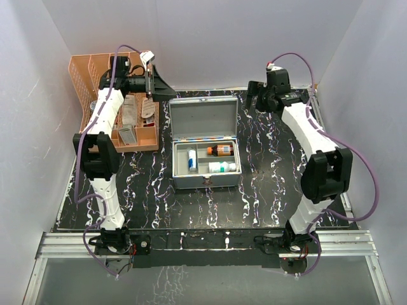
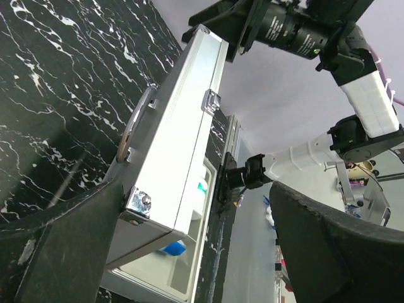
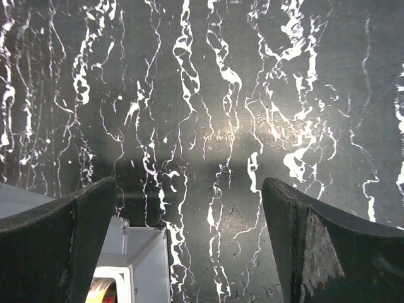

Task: Organize the medicine kit
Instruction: Close the medicine box at the center of the board.

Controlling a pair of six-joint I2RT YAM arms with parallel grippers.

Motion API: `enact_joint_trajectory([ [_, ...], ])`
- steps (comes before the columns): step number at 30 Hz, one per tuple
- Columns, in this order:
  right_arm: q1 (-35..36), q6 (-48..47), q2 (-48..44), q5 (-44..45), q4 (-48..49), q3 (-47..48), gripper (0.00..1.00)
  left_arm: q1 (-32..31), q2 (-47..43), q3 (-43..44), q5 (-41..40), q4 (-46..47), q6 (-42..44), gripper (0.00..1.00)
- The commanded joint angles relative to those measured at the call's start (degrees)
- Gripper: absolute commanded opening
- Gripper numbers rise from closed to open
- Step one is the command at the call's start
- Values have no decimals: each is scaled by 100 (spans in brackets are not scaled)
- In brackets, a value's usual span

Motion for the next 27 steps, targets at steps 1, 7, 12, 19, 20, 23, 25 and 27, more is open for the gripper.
enact_joint_trajectory([
  [1,-77,30,-862,470,254,160,98,-68,-700,285,203,-1259,796,98],
  [7,-193,73,-1442,840,131,-29,98,-152,-937,259,191,-2432,1736,98],
  [12,-205,207,-1564,696,131,-279,98,-427,-1064,319,74,-4034,3112,98],
  [19,-205,199,-1582,589,21,-249,98,-817,-1330,62,-356,-5620,4635,98],
  [20,-206,200,-1578,551,-26,-240,98,-838,-1399,-26,-436,-5659,4724,98],
  [23,-207,207,-1609,474,-165,-257,98,-866,-1618,-213,-578,-5702,4736,98],
  [25,-210,202,-1668,374,-233,-333,98,-896,-1794,-371,-708,-5674,4721,98],
  [27,-205,220,-1742,260,-319,-460,98,-935,-2006,-593,-862,-5511,4604,98],
])
